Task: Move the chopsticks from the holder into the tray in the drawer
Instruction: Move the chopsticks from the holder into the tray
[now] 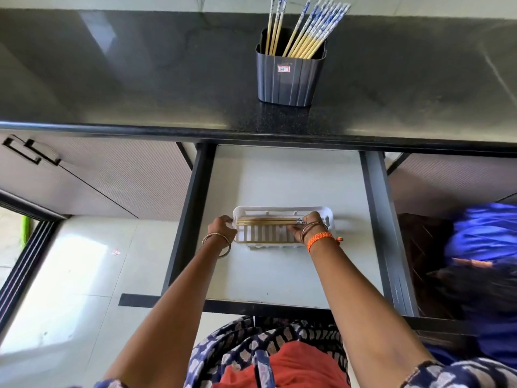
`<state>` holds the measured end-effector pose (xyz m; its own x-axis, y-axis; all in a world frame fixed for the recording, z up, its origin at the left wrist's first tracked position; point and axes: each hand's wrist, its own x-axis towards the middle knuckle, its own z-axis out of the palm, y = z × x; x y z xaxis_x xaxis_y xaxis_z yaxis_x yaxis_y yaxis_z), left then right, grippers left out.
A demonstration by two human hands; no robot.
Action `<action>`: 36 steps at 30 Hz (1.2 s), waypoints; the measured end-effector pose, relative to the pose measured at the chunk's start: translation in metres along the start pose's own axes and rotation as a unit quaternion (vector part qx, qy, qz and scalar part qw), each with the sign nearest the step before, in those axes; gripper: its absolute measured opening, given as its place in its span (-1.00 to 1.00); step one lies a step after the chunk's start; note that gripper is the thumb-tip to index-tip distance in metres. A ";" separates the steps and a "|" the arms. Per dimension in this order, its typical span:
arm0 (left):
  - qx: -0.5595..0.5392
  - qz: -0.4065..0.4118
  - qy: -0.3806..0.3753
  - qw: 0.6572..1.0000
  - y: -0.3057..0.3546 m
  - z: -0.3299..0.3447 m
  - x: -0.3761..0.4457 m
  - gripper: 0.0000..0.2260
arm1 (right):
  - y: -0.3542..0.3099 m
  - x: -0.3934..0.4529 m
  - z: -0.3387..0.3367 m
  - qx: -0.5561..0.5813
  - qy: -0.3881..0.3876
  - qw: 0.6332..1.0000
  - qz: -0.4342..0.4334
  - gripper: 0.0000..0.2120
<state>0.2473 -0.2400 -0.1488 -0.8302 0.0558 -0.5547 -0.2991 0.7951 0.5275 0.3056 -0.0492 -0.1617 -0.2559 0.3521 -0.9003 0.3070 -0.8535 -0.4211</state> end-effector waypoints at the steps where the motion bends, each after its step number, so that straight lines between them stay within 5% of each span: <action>1: 0.000 0.000 0.000 1.000 0.000 0.001 0.001 -0.72 | -0.001 0.000 0.002 -0.009 0.003 1.000 0.004 -0.81; 7: -0.039 -0.038 -0.022 0.998 0.000 0.000 0.004 -0.63 | -0.004 -0.033 0.014 -0.017 -0.054 0.998 0.035 -0.85; 10: -0.093 -0.030 0.040 0.994 0.018 -0.008 -0.004 -0.57 | -0.020 -0.062 0.030 -0.051 -0.100 0.994 -0.008 -0.86; 15: -0.204 0.193 0.139 0.950 0.114 -0.054 -0.019 -0.66 | -0.096 -0.121 0.081 -0.144 -0.115 0.936 -0.301 -0.75; 21: -0.028 0.417 0.178 0.891 0.233 -0.103 0.008 -0.49 | -0.209 -0.129 0.118 -0.218 0.027 0.801 -0.557 -0.75; 27: 0.089 0.424 0.202 0.878 0.276 -0.112 0.037 -0.50 | -0.285 -0.105 0.142 -0.293 0.099 0.765 -0.564 -0.72; 36: 0.062 0.400 0.213 0.889 0.273 -0.098 0.052 -0.72 | -0.298 -0.074 0.173 -0.255 0.007 0.818 -0.516 -0.62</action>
<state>0.0764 -0.0790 0.0296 -0.8648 0.4210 0.2737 0.4994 0.6653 0.5550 0.0744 0.1127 0.0497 -0.6100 0.7916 -0.0367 0.2774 0.1699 -0.9456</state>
